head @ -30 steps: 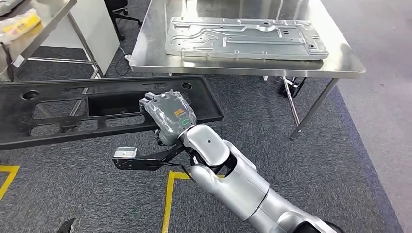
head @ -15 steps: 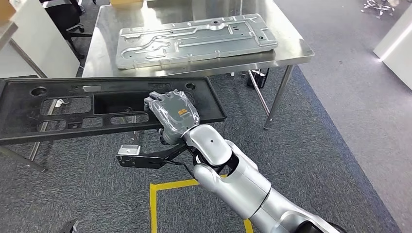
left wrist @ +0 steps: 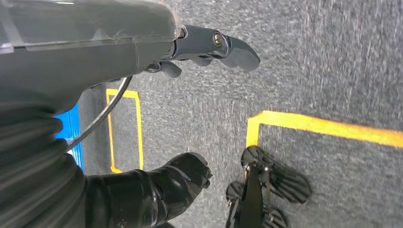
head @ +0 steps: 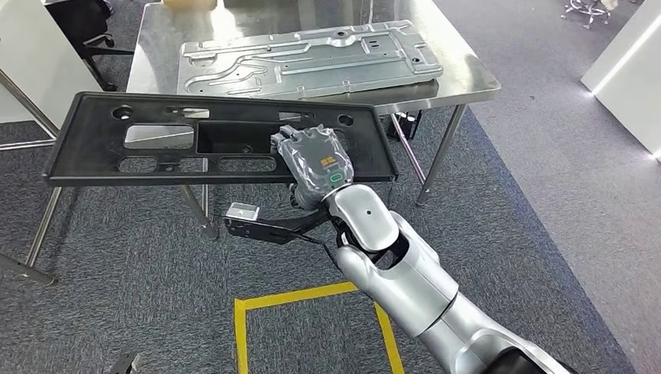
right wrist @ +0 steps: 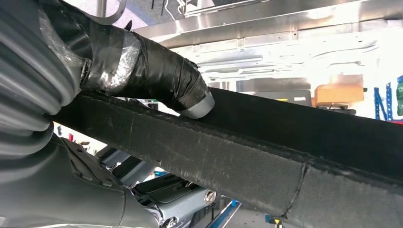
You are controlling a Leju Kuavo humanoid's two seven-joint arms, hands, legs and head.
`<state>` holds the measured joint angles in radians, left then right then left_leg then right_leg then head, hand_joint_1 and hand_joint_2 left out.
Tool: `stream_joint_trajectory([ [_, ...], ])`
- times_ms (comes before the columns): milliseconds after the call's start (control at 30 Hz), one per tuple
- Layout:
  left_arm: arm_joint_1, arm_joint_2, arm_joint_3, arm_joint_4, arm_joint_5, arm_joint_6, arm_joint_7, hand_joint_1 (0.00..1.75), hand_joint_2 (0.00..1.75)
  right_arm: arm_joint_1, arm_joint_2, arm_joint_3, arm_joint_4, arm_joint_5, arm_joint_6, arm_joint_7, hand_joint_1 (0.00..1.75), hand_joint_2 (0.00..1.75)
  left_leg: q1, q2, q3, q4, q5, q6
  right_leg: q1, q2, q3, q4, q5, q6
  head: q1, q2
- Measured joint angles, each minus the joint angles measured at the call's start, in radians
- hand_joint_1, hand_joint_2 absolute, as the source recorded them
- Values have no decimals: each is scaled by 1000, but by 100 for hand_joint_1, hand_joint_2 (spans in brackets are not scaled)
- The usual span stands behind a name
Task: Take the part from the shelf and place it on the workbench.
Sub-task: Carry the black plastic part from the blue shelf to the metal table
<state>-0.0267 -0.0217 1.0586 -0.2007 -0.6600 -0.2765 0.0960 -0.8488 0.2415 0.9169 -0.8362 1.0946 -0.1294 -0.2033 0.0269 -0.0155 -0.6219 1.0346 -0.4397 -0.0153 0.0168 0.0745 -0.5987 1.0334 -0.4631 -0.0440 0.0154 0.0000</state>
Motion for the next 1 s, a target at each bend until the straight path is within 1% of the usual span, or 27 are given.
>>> stream_joint_trajectory([
  [100,0,-2,0,0,-2,-11,-5,0,175,-5,-6,-2,-1,1,5,-14,175,175,0,0,0,0,-1,2,0,0,1,-2,0,3,0,0],
  [167,1,-2,0,0,-4,-15,-8,0,175,-8,-10,-2,-1,1,5,-24,175,175,-1,0,1,1,-2,3,-1,0,2,-3,0,12,0,0],
  [233,1,-1,0,0,-7,-17,-10,0,175,-9,-13,-2,-1,1,5,-29,175,175,-4,0,2,1,-4,12,-6,1,4,-10,1,31,0,0],
  [267,1,-1,0,0,-7,-17,-11,0,175,-10,-14,-2,-1,1,5,-30,175,175,-4,1,5,-4,-3,18,-7,3,6,-15,1,38,0,0],
  [300,1,-2,1,0,-8,-17,-12,0,175,-12,-15,-3,-1,0,6,-31,175,175,-2,4,12,-13,-1,25,-7,-1,8,-15,0,46,-1,0],
  [333,1,-2,1,0,-8,-17,-12,0,175,-15,-16,-3,-1,0,7,-32,175,175,2,8,20,-24,3,30,-6,-12,2,0,-9,50,0,0],
  [367,1,-3,3,0,-7,-17,-12,0,175,-19,-17,-4,-2,0,9,-33,175,175,6,13,28,-34,6,33,-6,-26,-13,34,-27,55,1,0],
  [400,2,-4,5,0,-7,-17,-12,0,175,-22,-18,-4,-2,-1,11,-35,175,175,8,17,34,-40,7,35,-9,-42,-41,88,-53,59,2,0],
  [433,2,-4,7,0,-7,-17,-12,0,175,-24,-19,-4,-2,-1,14,-36,175,175,10,20,38,-42,5,35,-14,-54,-76,153,-81,64,4,0],
  [467,3,-4,9,0,-6,-17,-11,0,175,-25,-20,-4,-1,-2,17,-37,175,175,12,23,41,-42,3,32,-21,-59,-111,212,-100,69,3,0],
  [500,3,-4,11,0,-6,-17,-10,0,175,-24,-21,-4,0,-2,19,-38,175,175,15,26,44,-41,-1,28,-29,-62,-135,247,-102,74,4,0],
  [533,3,-4,12,0,-6,-17,-10,0,175,-24,-22,-4,1,-3,21,-38,175,175,19,27,48,-39,-5,22,-37,-65,-140,244,-84,80,3,0],
  [567,3,-4,14,0,-5,-17,-9,0,175,-24,-23,-4,2,-4,22,-39,175,175,25,28,54,-36,-11,14,-44,-68,-124,203,-49,85,4,0],
  [600,3,-3,15,0,-5,-17,-9,0,175,-24,-23,-4,2,-5,23,-39,175,175,30,29,60,-33,-18,4,-50,-73,-95,135,-8,91,4,0],
  [633,3,-2,16,0,-5,-17,-9,0,175,-25,-23,-4,3,-5,24,-40,175,175,33,30,64,-29,-25,-6,-51,-77,-65,73,19,96,5,0],
  [667,3,-1,17,0,-5,-16,-9,0,175,-27,-23,-4,2,-5,24,-42,175,175,34,30,66,-26,-31,-16,-49,-80,-43,29,32,95,6,0],
  [700,3,1,17,0,-5,-16,-8,0,175,-27,-23,-4,3,-5,25,-45,175,175,34,30,68,-24,-34,-25,-46,-81,-32,8,32,90,6,0],
  [733,3,2,17,0,-5,-16,-8,0,175,-28,-23,-4,3,-5,25,-46,175,175,33,31,69,-26,-35,-33,-41,-80,-31,9,24,82,7,0],
  [767,3,1,17,0,-5,-16,-8,0,175,-28,-23,-4,3,-5,26,-47,175,175,34,32,73,-30,-36,-41,-40,-77,-32,10,22,70,6,0],
  [800,2,1,17,0,-5,-15,-8,0,175,-28,-23,-4,3,-5,27,-46,175,175,37,34,75,-33,-39,-46,-40,-75,-30,8,20,60,6,0],
  [833,2,1,17,0,-5,-14,-8,0,175,-29,-22,-4,3,-5,27,-46,175,175,38,34,73,-23,-47,-48,-40,-74,-26,6,18,49,5,0],
  [867,2,1,17,0,-4,-13,-7,0,175,-31,-22,-4,2,-5,28,-46,175,175,39,33,58,9,-65,-48,-39,-72,-21,3,16,40,4,0],
  [900,2,1,17,0,-4,-12,-7,0,175,-32,-21,-4,2,-5,28,-47,175,175,37,31,30,64,-90,-45,-37,-71,-15,1,14,31,3,0],
  [933,2,2,17,0,-3,-11,-7,0,175,-33,-21,-4,2,-5,28,-47,175,175,33,29,-8,134,-117,-41,-33,-70,-11,1,10,24,2,0],
  [967,2,2,17,0,-3,-9,-7,0,175,-33,-20,-4,3,-5,29,-48,175,175,27,27,-53,209,-141,-37,-27,-68,-7,1,7,19,2,0],
  [1000,3,2,17,0,-3,-8,-7,0,175,-32,-20,-4,3,-5,30,-48,175,175,22,26,-91,265,-149,-33,-21,-66,-1,1,2,13,2,0],
])
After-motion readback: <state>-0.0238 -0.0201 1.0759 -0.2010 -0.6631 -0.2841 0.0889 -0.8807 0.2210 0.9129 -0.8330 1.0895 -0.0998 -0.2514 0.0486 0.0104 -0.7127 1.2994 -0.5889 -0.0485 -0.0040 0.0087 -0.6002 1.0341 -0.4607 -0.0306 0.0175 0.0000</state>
